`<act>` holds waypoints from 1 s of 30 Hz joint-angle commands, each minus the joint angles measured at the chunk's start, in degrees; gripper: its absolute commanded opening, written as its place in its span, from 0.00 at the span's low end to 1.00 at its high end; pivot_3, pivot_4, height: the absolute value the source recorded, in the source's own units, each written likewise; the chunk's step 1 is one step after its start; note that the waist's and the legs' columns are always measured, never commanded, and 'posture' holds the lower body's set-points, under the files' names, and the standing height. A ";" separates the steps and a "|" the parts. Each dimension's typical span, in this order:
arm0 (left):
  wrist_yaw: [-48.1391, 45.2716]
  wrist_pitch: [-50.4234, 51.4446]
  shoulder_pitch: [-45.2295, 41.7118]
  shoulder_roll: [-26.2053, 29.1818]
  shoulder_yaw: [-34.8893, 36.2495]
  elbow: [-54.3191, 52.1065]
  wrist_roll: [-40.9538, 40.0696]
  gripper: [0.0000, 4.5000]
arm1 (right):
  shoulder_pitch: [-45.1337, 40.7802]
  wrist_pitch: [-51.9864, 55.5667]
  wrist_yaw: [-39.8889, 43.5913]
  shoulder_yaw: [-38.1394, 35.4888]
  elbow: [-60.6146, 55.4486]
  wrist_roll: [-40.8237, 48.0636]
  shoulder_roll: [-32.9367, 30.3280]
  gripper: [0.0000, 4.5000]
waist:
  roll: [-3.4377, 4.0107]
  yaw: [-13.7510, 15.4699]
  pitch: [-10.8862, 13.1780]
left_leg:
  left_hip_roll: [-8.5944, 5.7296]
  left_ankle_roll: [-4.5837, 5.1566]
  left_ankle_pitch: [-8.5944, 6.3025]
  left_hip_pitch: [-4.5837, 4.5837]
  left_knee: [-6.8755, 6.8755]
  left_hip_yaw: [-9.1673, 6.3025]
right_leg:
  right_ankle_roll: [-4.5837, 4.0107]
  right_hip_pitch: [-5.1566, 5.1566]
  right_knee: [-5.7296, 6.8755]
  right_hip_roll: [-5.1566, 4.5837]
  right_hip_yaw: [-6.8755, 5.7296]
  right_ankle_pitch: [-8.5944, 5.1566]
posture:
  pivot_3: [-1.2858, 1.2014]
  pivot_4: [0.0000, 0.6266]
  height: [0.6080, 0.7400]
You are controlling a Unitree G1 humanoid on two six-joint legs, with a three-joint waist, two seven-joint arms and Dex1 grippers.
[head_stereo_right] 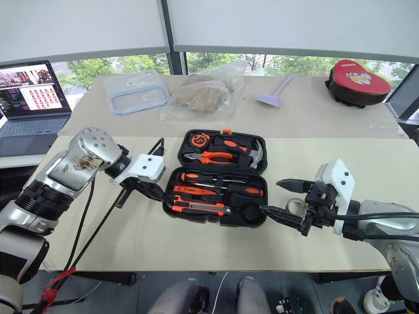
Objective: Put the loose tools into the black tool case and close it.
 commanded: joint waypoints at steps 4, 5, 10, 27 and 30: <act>-0.16 -1.21 -1.47 -0.73 1.13 1.67 0.49 0.01 | 0.79 -0.87 0.50 -1.82 -1.52 0.12 -0.93 1.00 | -0.01 0.10 0.01 | 0.00 0.00 0.00 -0.03 0.02 0.00 | 0.00 -0.01 0.01 0.00 -0.01 0.00 | 0.52 0.24 0.86; -0.09 -1.20 -1.53 -1.39 1.05 1.90 0.93 0.01 | 0.75 -0.87 0.44 -1.75 -1.52 0.13 -0.93 1.00 | -0.02 0.14 0.01 | -0.01 0.00 0.00 -0.02 0.03 0.00 | 0.00 0.00 0.01 0.00 -0.01 0.00 | 0.52 0.24 0.86; 0.03 -1.69 -0.92 -3.03 0.58 2.19 2.51 0.01 | 0.28 -0.69 0.22 -1.65 -1.49 0.39 -0.96 1.00 | -0.02 0.61 0.01 | -0.01 0.01 0.00 -0.03 0.05 0.00 | 0.00 0.01 0.01 -0.01 -0.02 0.00 | 0.52 0.24 0.86; -0.16 -3.57 -1.67 -4.79 0.83 5.51 5.20 0.01 | 0.60 -0.41 -0.73 -1.70 -1.99 0.68 -0.46 1.00 | -0.01 1.54 0.01 | -0.06 0.04 -0.01 -0.02 0.15 -0.01 | 0.04 0.09 0.01 -0.07 -0.02 0.02 | 0.52 0.24 0.86; -0.17 -0.95 -4.13 -1.82 -0.58 4.05 -1.26 0.01 | 0.96 -0.63 -0.52 -1.67 -1.88 0.41 -0.46 1.00 | -0.06 0.97 0.03 | -0.04 0.04 -0.01 -0.04 0.12 -0.01 | 0.03 0.02 0.05 -0.04 -0.01 0.02 | 0.52 0.24 0.86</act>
